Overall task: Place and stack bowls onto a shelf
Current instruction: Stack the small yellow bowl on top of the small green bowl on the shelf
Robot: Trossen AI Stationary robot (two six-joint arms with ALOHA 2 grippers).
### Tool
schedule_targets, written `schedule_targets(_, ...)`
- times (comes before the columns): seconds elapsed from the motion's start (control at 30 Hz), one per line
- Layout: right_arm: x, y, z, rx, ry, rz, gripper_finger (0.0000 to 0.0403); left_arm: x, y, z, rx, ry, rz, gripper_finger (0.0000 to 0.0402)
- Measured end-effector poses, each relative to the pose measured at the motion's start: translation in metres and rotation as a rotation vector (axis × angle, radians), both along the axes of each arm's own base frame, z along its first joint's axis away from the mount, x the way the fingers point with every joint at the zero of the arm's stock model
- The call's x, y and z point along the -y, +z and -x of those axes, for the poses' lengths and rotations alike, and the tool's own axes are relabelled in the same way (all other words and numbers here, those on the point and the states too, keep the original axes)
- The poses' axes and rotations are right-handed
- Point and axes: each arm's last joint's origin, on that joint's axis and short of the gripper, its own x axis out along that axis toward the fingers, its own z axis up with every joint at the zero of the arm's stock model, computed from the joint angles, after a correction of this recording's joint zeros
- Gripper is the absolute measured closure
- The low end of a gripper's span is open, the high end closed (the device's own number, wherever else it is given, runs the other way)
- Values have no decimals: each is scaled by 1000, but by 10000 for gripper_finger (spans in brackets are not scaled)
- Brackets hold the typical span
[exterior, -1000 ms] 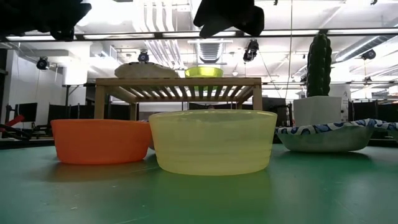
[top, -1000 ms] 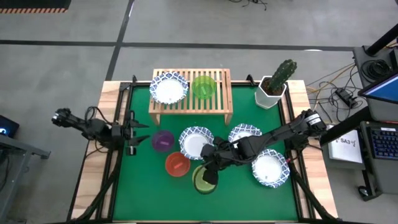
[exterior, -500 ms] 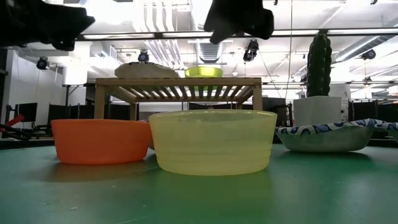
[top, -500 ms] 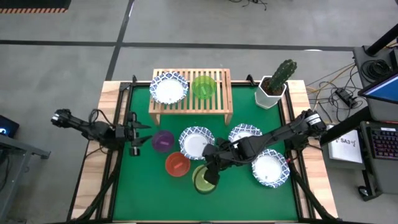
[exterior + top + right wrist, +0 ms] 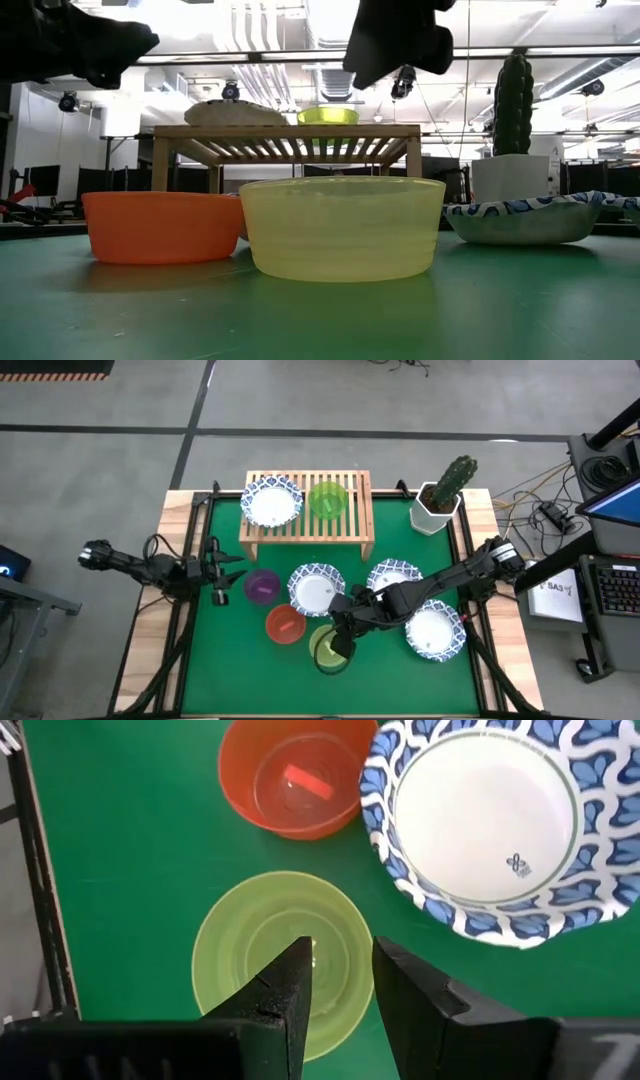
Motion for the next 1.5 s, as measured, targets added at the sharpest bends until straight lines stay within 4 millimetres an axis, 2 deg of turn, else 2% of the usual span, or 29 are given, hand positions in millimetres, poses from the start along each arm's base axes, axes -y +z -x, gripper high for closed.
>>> schedule_targets(0.23,1,-15,5,-42,-21,0,266,-5,-1,1,-8,150,63,301)
schedule_targets(0.43,-1,-27,5,-15,-6,-2,240,-5,-1,1,-7,147,63,324)
schedule_targets(0.87,0,-63,8,-28,-14,-1,239,-5,-1,1,-10,149,52,326)
schedule_targets(1.1,-4,-102,-4,-127,-8,40,240,-5,-1,0,-18,150,47,326)
schedule_targets(1.27,-5,-106,-8,-134,-8,43,273,-5,-1,0,-19,150,47,326)
schedule_targets(1.5,-4,-104,-7,-143,1,7,384,-5,-1,0,-18,151,47,326)
